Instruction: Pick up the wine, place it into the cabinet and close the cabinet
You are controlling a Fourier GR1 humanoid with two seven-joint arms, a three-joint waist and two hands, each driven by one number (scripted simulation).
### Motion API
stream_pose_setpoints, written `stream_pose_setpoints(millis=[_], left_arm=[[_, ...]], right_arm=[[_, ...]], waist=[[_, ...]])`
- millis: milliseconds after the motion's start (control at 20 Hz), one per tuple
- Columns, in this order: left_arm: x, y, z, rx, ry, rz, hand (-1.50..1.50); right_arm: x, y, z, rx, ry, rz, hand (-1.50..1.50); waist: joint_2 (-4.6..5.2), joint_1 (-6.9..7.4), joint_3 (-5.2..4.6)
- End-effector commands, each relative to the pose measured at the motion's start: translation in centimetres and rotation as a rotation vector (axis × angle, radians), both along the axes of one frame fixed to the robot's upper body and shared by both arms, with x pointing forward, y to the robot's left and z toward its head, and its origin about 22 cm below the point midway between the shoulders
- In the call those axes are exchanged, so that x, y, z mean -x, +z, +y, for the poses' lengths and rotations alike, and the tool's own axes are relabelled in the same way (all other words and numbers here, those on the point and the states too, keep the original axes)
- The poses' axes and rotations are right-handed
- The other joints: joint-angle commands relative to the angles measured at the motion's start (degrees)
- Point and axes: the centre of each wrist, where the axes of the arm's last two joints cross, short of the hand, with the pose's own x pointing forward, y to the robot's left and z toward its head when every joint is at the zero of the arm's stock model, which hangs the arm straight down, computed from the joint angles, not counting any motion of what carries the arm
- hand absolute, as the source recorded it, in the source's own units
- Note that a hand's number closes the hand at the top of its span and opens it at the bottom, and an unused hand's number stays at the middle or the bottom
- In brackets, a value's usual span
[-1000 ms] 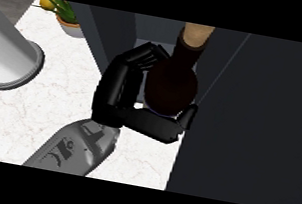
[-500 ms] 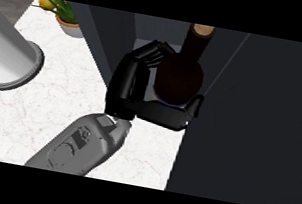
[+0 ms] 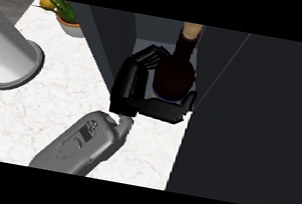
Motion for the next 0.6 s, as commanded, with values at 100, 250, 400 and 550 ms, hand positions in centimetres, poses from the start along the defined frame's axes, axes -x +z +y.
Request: stream_pose_setpoints(millis=[100, 250, 400, 550], left_arm=[[0.1, -4.0, -0.5, -0.089, 0.046, 0.009, 1.50], [-0.7, -4.7, 0.6, -0.104, 0.052, -0.024, 1.50], [-1.3, -5.2, 1.5, -0.114, 0.074, -0.035, 1.50], [-0.4, -5.6, 0.6, -0.103, 0.112, -0.024, 1.50]], right_arm=[[2.3, 0.9, -0.8, -0.011, 0.036, -0.024, -1.50], [1.9, 0.5, -1.2, -0.019, 0.034, -0.038, -1.50], [3.0, 1.1, -1.5, -0.005, 0.026, -0.043, -1.50], [2.3, 2.0, -0.5, -0.018, 0.042, -0.040, -1.50]], waist=[[0.01, -0.26, 0.01], [0.01, 0.01, 0.02], [-0.04, 0.08, 0.01], [-0.07, 0.14, -0.03]])
